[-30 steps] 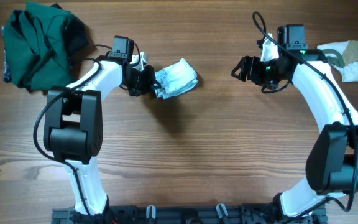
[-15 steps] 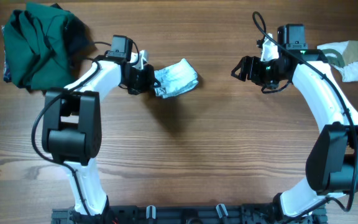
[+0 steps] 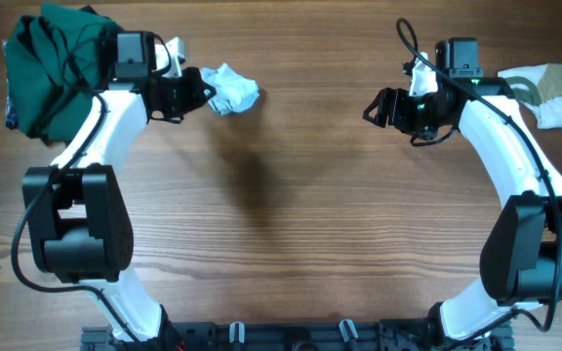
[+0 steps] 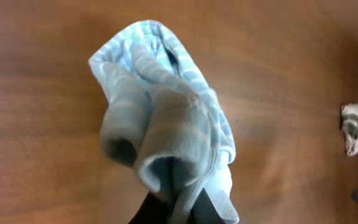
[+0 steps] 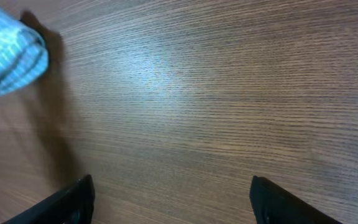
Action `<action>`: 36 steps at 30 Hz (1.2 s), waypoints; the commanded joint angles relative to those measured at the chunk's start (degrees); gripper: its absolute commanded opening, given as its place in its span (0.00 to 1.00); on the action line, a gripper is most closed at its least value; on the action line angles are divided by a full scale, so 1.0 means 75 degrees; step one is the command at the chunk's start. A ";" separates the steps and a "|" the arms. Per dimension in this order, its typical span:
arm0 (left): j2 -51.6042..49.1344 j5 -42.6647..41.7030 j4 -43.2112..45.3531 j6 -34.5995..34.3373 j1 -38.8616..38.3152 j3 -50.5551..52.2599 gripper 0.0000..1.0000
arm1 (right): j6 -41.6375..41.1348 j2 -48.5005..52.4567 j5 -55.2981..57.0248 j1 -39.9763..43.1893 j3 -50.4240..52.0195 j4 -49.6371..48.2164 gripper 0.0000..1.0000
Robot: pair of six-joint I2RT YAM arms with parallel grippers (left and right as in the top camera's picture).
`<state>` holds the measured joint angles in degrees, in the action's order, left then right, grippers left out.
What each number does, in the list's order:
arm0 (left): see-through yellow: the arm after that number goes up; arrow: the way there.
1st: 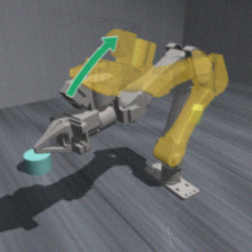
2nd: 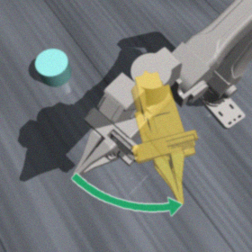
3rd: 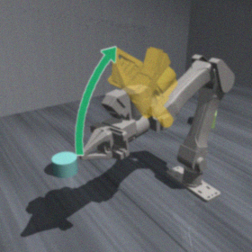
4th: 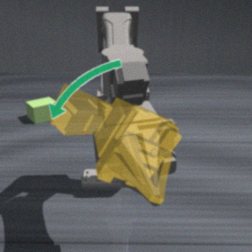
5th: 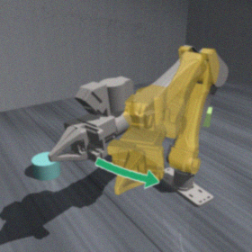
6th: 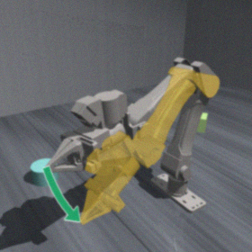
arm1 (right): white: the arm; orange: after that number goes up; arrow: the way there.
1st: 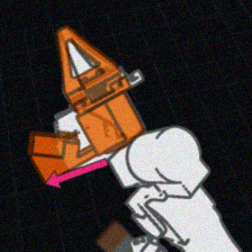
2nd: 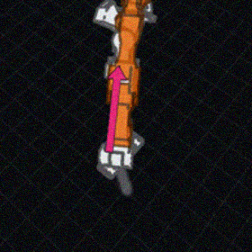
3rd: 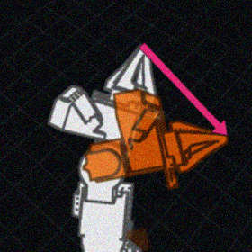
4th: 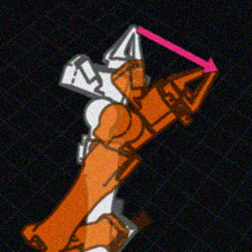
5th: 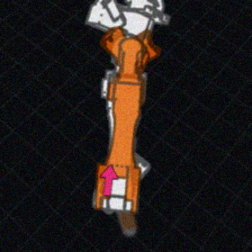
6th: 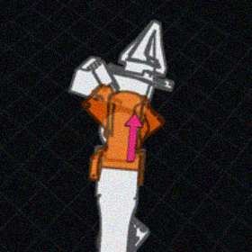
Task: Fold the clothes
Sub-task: 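Lift the striped bundle and move it over the green garment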
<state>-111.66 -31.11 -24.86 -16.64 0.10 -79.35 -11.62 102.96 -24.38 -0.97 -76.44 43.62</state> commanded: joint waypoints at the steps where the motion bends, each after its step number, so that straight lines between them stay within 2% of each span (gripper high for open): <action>1: 0.0189 0.0047 0.0469 0.0192 0.0309 -0.0172 0.04 | 0.0146 -0.0026 0.0079 -0.0017 0.0032 -0.0003 0.81; 14: 0.0189 0.0041 0.2847 0.0192 0.1504 -0.0595 0.04 | 0.0131 -0.0026 0.0079 -0.0017 0.0032 0.0017 0.80; 16: 0.0189 0.0044 0.2847 0.0102 0.1661 -0.1037 0.04 | 0.0125 -0.0026 0.0079 -0.0017 0.0032 0.0020 0.81; 20: 0.0262 0.0015 0.2763 -0.0641 0.2165 -0.1571 0.04 | 0.0125 -0.0026 0.0082 -0.0017 0.0032 0.0055 0.81; 29: 0.0571 -0.0017 0.1524 -0.0624 0.3896 -0.1580 0.04 | 0.0125 -0.0026 0.0082 -0.0017 0.0032 0.0050 0.80; 36: 0.0041 -0.0017 0.1163 -0.0615 0.4013 -0.1565 0.04 | -0.0055 -0.0026 0.0076 -0.0017 0.0032 0.0006 0.80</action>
<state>-109.16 -30.92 -16.47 -20.95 31.11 -90.41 -11.68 102.96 -24.18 -0.97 -76.44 43.79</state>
